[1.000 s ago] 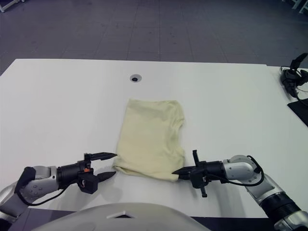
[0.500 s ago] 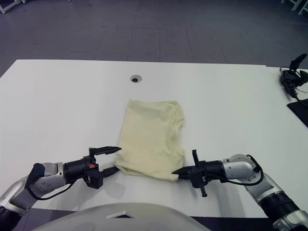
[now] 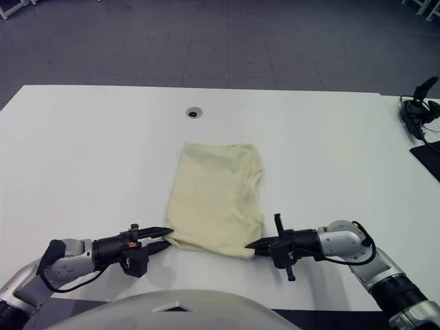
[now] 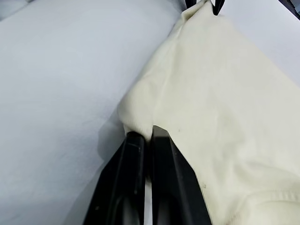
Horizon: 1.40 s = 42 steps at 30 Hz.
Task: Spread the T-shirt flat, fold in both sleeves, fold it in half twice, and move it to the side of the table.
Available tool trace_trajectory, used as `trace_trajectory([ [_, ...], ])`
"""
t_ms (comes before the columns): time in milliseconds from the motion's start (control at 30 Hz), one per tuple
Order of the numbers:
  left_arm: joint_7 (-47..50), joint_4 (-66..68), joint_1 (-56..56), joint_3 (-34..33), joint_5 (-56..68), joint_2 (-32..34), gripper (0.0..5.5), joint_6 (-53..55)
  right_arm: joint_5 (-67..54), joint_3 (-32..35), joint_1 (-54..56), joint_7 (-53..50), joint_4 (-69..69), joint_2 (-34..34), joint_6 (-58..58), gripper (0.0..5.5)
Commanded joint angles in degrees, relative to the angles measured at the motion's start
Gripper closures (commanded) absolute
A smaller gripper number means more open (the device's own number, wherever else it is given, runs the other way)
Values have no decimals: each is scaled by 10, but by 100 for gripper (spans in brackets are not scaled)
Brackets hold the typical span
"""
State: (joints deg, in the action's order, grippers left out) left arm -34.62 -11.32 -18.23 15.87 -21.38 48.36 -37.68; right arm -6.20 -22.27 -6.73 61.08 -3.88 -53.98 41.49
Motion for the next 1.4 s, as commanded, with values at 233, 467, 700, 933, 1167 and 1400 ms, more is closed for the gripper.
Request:
trace_trajectory([
  [233,-46,-16,-27,0,27,33,550,40,-1,3,-10,10,1,3,-23,550],
  [467,-142,-194,-120,-104,256,120,550,200,-294,59,-57,70,178,-47,-238,550],
  [700,-278,-317,-327,-312,378,157,550,255,-510,201,-178,158,299,-122,-398,550],
  [933,-393,-366,-365,-419,478,154,550,315,-493,264,-194,174,335,-99,-466,550],
  [1167,-397,-311,-164,-335,485,201,550,373,-410,241,-125,171,294,-55,-485,550],
  [1400,-321,-126,202,-106,342,77,550,414,-357,241,-49,172,180,-9,-489,550],
])
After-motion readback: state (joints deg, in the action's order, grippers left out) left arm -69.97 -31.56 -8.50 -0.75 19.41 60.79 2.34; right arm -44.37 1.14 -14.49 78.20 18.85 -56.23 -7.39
